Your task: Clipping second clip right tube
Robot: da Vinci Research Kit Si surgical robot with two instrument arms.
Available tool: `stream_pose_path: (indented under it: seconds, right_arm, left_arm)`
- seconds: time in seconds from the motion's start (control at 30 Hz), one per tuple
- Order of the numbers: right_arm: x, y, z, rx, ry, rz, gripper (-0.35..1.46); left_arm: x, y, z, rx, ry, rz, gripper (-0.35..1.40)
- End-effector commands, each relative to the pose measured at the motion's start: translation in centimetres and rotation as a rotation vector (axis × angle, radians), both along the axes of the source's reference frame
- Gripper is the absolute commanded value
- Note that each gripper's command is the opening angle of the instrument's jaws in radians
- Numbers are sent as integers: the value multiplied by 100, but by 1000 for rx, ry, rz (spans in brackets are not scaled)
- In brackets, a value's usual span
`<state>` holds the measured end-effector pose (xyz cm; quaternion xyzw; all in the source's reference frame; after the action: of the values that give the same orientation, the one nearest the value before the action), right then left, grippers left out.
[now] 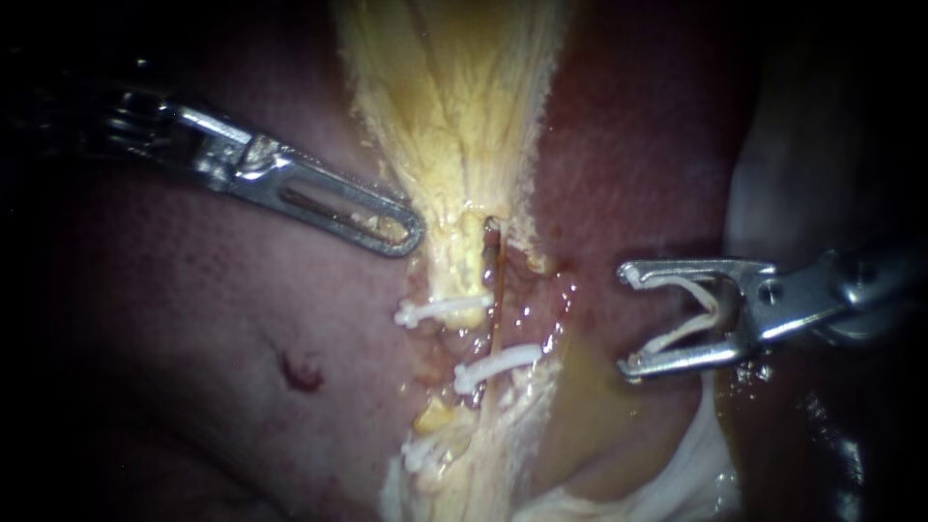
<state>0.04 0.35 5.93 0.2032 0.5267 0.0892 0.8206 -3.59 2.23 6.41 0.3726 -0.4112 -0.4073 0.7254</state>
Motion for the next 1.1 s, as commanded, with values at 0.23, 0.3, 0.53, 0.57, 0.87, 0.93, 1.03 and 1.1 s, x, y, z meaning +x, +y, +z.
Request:
stream_pose_path:
  seconds: [0.23,0.3,0.53,0.57,0.87,0.93,1.03,1.1]
  right_arm:
    - [1,0,0,2,1,-2,49]
    - [1,0,0,2,1,-2,49]
    - [1,0,0,3,3,-4,49]
    - [1,0,0,3,3,-4,49]
    - [8,0,1,8,7,-10,49]
    - [12,0,2,3,9,-13,49]
    - [18,0,5,22,7,-10,49]
    - [24,0,9,34,5,-7,49]
  left_arm:
    - [11,6,-14,10,-8,9,-35]
    - [18,15,-25,9,-4,-2,-35]
    - [47,38,-59,-7,13,-31,-35]
    - [50,39,-61,-5,12,-30,-35]
    - [53,38,-62,-7,12,-35,-35]
    - [53,37,-62,-7,12,-35,-35]
    - [53,37,-62,-7,12,-35,-35]
    - [53,37,-62,-7,12,-35,-35]
